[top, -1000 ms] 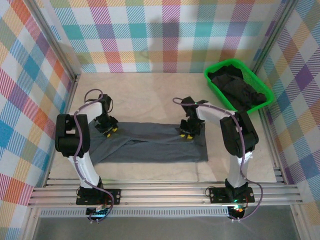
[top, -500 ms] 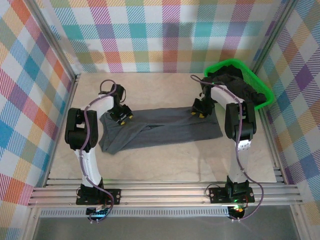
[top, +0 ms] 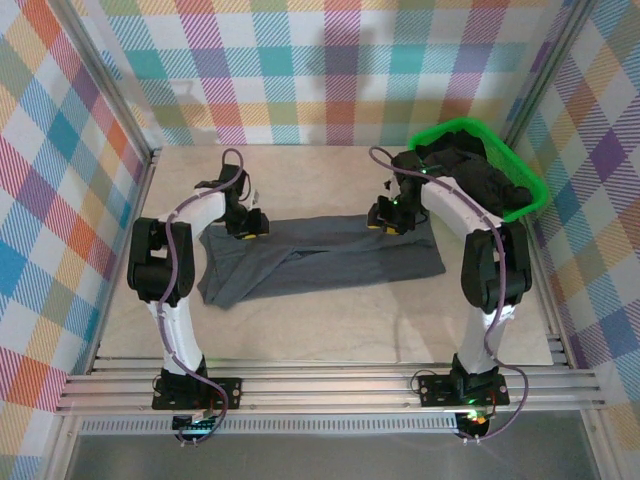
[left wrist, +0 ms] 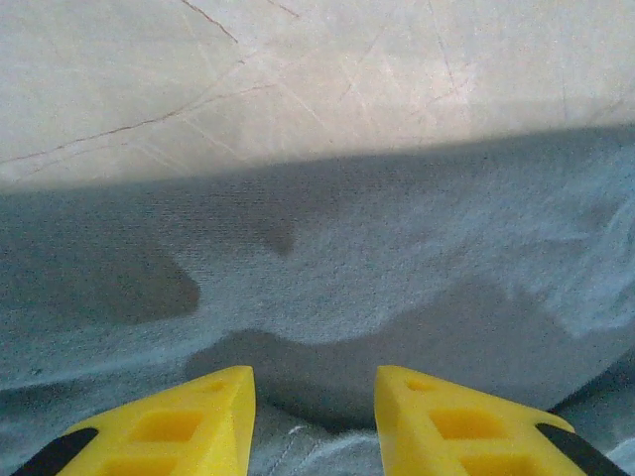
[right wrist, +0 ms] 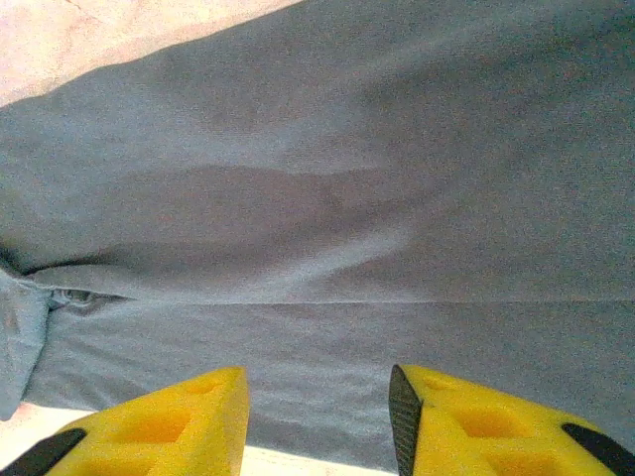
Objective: Fold and stack the t-shirts
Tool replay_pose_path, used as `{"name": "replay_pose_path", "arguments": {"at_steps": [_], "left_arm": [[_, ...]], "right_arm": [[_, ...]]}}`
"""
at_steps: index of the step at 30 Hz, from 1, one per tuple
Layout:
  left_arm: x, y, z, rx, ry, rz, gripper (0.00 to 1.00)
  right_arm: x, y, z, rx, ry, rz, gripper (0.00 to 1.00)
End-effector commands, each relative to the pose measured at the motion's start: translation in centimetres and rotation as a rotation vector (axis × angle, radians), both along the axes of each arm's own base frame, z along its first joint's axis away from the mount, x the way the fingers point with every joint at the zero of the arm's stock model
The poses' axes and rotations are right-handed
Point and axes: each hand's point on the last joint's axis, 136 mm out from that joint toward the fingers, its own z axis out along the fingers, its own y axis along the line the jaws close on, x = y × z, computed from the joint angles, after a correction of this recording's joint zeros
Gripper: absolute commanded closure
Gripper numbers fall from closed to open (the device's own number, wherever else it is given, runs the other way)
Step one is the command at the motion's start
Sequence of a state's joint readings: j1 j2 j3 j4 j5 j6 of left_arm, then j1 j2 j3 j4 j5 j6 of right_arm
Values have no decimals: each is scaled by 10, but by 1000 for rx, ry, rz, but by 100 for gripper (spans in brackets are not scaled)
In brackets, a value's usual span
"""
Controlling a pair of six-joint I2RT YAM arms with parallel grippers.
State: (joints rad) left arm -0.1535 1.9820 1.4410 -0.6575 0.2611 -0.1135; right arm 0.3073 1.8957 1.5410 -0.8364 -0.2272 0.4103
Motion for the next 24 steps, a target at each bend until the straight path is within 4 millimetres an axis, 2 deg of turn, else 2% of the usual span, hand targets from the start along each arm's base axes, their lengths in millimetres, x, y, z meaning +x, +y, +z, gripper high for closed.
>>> {"name": "replay_pose_path", "arguments": {"at_steps": [1,5,10,16,20,24], "left_arm": [[-11,-4,-3,-10,25,-72,63],[-26,-3,-12,2,52,-77,63],[-33,1,-22,38,75,-80,63],[-33,-3,-17,33,61,-77,63],[-34,-8,-8,28,44,-54,78],[-38,-8,3,44,26,-27,87]], "right_arm": [[-4,1,8,32,-1,-12,57],[-3,4,8,49,1,-23,57],[0,8,12,59,-10,-21,57],[-2,10,15,63,-13,-17,57],[-4,9,13,59,-8,-18,58],[-4,9,13,62,-10,-18,58]]}}
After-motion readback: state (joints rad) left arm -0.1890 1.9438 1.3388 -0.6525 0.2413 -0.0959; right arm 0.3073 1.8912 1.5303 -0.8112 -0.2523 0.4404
